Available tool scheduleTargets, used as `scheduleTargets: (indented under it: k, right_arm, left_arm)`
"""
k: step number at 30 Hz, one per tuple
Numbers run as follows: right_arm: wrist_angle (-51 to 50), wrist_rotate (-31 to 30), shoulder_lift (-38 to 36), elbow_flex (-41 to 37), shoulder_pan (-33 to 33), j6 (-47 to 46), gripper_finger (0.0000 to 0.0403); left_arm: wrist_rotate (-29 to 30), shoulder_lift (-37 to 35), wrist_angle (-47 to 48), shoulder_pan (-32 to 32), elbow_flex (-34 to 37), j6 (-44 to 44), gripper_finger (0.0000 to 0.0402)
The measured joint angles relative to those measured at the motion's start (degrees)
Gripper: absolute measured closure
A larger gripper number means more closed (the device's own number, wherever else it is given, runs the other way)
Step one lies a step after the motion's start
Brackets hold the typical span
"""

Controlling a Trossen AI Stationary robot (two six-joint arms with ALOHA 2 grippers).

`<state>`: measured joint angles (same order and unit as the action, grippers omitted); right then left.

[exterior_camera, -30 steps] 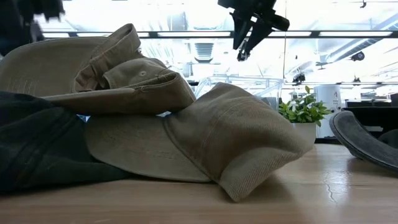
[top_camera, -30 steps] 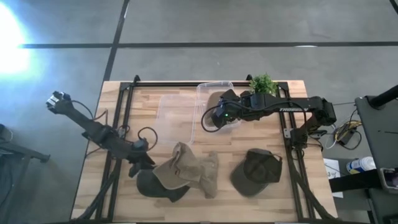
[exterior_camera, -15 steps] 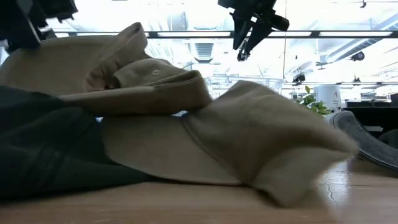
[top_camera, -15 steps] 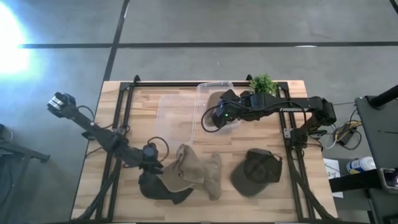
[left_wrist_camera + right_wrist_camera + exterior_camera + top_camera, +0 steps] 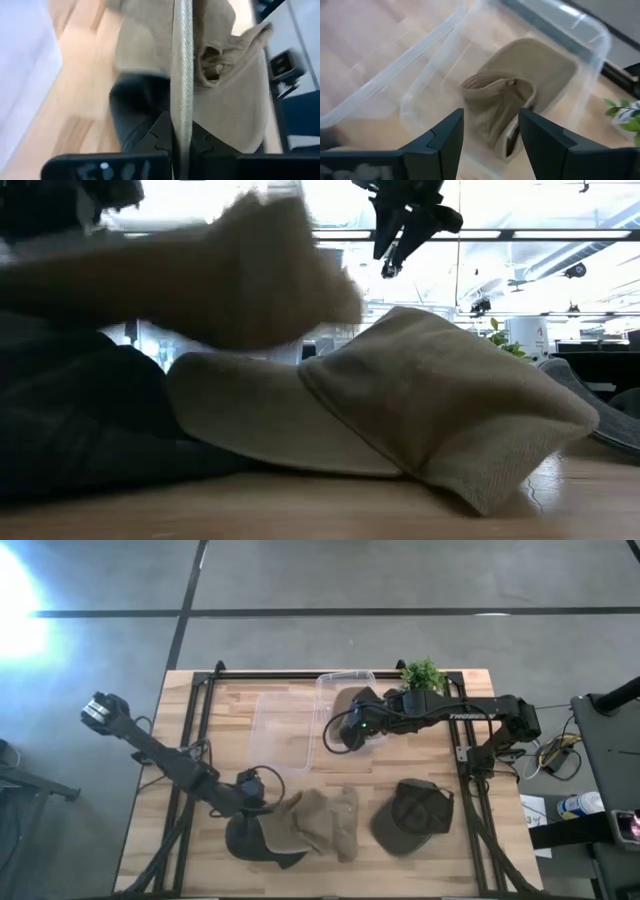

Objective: Pick & Place hat
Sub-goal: Put the left brown cap into the right transparent bin

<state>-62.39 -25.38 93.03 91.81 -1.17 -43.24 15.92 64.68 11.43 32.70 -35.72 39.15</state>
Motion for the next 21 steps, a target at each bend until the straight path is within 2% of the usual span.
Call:
scheduleTargets:
  k: [4,7,9,11,13,15,17,18,21]
  right_arm:
    - [0.2,2.4,0.0,0.0,0.9,-0.1,0.0220]
    - [0.3,3.4,-0.1,0.0,1.9,-0.1,0.0220]
    - [0.6,3.3,-0.6,0.0,2.7,-0.4,0.0220]
    - [1.0,1.7,-1.4,0.0,3.5,-3.0,0.0220]
    - [1.0,-2.6,-2.5,0.0,4.3,-7.5,0.0220]
    - [1.6,-7.7,-3.8,0.0,5.1,-12.7,0.0220]
    - [5.6,-10.4,-4.9,0.0,5.5,-15.5,0.0220]
    - [8.6,-10.5,-5.2,0.0,5.7,-15.1,0.0220]
    - [18.9,-9.1,-4.8,0.0,6.2,-10.4,0.0220]
  left_arm:
    - [6.3,-3.5,1.1,-0.3,-4.6,-3.0,0.0394]
    - [15.6,-6.9,3.3,-0.6,-9.1,-6.0,0.0395]
    - [25.4,-8.8,4.1,-0.8,-11.4,-8.0,0.0395]
    - [37.7,-10.2,4.0,-1.2,-12.8,-10.2,0.0395]
    - [49.7,-11.1,3.9,-1.9,-13.4,-12.6,0.0395]
    - [59.0,-11.4,4.0,-3.6,-13.4,-13.2,0.0396]
    - [61.2,-11.3,2.9,-6.6,-13.0,-12.9,0.0395]
    - [59.8,-10.8,2.3,-8.5,-12.8,-12.4,0.0395]
    - [51.0,-7.9,-1.0,-14.6,-12.7,-12.3,0.0395]
